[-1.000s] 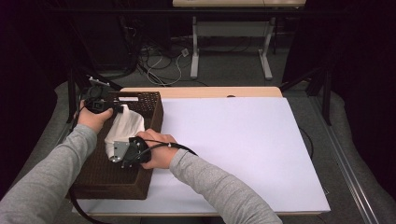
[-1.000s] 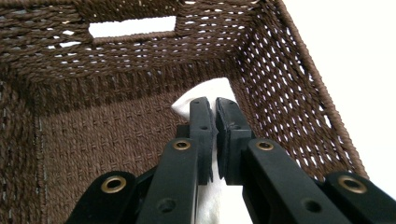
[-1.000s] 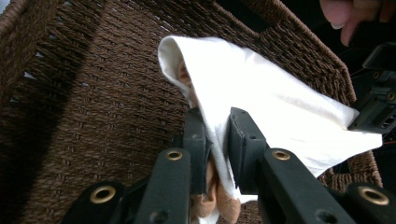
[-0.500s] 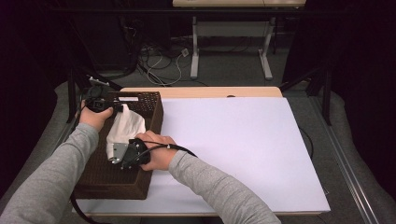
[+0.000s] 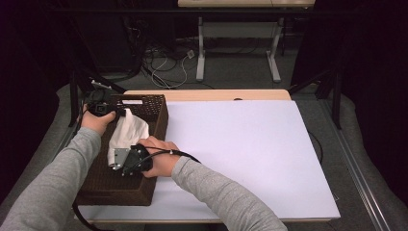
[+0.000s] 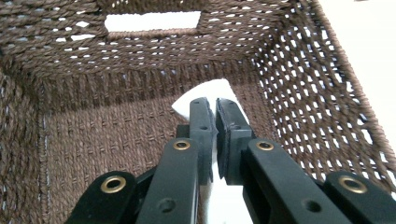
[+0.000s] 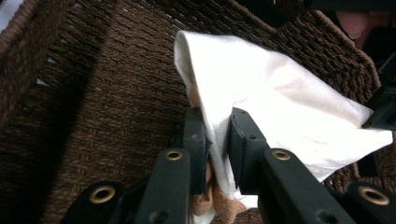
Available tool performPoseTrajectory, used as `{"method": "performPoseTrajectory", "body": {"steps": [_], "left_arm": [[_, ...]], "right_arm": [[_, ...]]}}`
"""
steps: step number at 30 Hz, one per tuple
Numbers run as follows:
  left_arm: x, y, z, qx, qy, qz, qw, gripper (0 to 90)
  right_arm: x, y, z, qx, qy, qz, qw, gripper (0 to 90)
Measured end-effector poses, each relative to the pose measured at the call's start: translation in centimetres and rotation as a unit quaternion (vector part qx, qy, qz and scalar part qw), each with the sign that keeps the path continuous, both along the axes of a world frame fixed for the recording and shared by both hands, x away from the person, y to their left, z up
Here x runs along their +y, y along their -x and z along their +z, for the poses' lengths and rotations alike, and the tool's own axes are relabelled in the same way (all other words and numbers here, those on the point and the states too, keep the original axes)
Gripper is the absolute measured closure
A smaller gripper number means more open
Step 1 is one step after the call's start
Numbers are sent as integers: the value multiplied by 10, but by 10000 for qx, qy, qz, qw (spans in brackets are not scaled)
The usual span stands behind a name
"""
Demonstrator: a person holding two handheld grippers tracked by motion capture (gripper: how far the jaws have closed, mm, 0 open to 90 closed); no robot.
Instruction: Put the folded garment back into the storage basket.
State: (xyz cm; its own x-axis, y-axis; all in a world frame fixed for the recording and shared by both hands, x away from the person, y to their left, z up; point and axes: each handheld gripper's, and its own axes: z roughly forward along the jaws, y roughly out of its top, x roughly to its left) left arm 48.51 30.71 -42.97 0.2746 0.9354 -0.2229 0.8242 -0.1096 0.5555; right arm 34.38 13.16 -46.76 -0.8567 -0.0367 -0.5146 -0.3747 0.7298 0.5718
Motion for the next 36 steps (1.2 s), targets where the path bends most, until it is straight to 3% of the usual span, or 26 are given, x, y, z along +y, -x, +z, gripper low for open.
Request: {"method": "performPoseTrajectory", "body": {"steps": [2, 4, 5, 6, 7, 12, 15, 22, 25, 29, 32, 35, 36], "left_arm": [[2, -4, -6, 62, -60, 107, 9999, 838], [3, -5, -9, 100, -130, 194, 9997, 744], [6, -7, -15, 123, -393, 268, 9988, 723], [6, -7, -15, 123, -393, 268, 9988, 701], [8, -7, -16, 69, -560, 329, 9979, 679], [11, -4, -14, -134, -644, 343, 9972, 522], [12, 0, -9, -288, -457, 337, 9980, 456], [9, 10, -3, -564, -456, 252, 9970, 357], [7, 15, 3, -668, -458, 172, 9966, 346], [1, 23, 12, -955, -387, 85, 9946, 343], [-1, 26, 16, -998, -365, 110, 9943, 343], [-5, 30, 20, -955, -148, 70, 9953, 343], [-9, 32, 22, -927, -95, -41, 9956, 342]], "right_arm": [[2, -1, 0, 87, -54, 4, 9999, 760], [3, -2, 0, 389, -203, -10, 9990, 643], [3, -3, 0, 474, -296, -18, 9984, 605], [3, -3, 0, 474, -296, -18, 9984, 605], [2, -2, 1, 539, -319, -14, 9980, 594], [-7, -3, 6, 579, -442, -108, 9973, 568], [-13, -3, 8, 585, -487, -174, 9969, 539], [-27, -3, 17, 426, -640, -319, 9965, 471], [-40, -4, 25, 454, -888, -492, 9938, 418], [-55, -6, 33, 426, -1061, -743, 9907, 385], [-64, -8, 36, 334, -1113, -921, 9889, 375], [-75, -11, 39, 489, -1187, -1092, 9857, 356], [-82, -14, 41, 556, -1220, -1265, 9829, 324]]}}
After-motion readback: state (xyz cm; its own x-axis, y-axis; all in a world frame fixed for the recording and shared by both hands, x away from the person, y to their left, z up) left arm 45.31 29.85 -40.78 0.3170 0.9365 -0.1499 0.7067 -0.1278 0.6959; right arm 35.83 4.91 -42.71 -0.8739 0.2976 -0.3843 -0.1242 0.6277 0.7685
